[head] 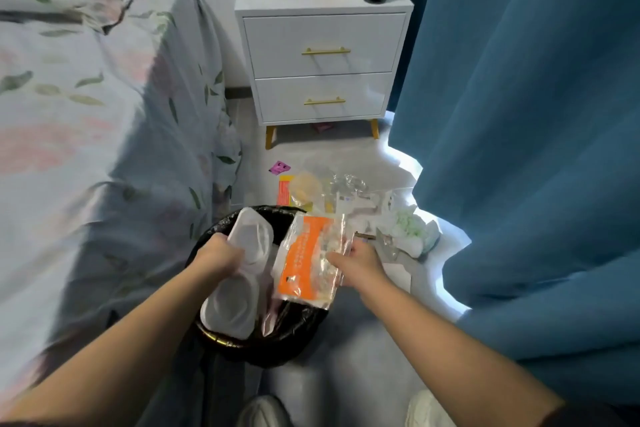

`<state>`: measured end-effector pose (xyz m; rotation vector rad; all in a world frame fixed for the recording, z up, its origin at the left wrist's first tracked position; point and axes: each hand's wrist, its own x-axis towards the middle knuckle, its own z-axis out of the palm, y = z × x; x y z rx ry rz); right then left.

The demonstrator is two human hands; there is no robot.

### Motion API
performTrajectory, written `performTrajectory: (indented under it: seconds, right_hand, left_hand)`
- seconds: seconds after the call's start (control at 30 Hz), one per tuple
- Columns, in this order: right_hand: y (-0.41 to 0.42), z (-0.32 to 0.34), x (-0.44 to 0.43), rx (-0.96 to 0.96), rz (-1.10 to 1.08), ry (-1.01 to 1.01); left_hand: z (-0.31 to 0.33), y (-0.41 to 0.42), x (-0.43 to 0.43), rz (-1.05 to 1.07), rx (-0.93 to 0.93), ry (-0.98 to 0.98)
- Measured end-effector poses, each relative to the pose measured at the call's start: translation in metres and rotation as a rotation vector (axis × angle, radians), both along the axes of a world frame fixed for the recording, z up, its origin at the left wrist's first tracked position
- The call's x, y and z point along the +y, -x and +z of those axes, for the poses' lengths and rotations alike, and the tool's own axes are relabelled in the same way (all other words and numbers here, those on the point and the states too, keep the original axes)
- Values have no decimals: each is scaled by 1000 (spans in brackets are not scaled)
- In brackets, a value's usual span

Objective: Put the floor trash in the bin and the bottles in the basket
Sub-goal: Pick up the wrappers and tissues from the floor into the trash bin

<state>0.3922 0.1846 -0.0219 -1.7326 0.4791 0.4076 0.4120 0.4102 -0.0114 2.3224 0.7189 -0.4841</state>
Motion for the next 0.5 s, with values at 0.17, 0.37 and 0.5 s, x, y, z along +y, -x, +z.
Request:
performTrajectory:
  seconds: [0.17, 0.37, 0.5]
  right_hand:
    - [-10, -13, 55, 27, 113, 105]
    - [-15, -31, 89, 170, 349, 385]
    - [2, -34, 94, -35, 488, 555]
  left_hand:
    - [-25, 6, 18, 88, 39, 8]
    - [-46, 15, 20, 54, -16, -29]
    - [-61, 20, 18, -98, -146, -183]
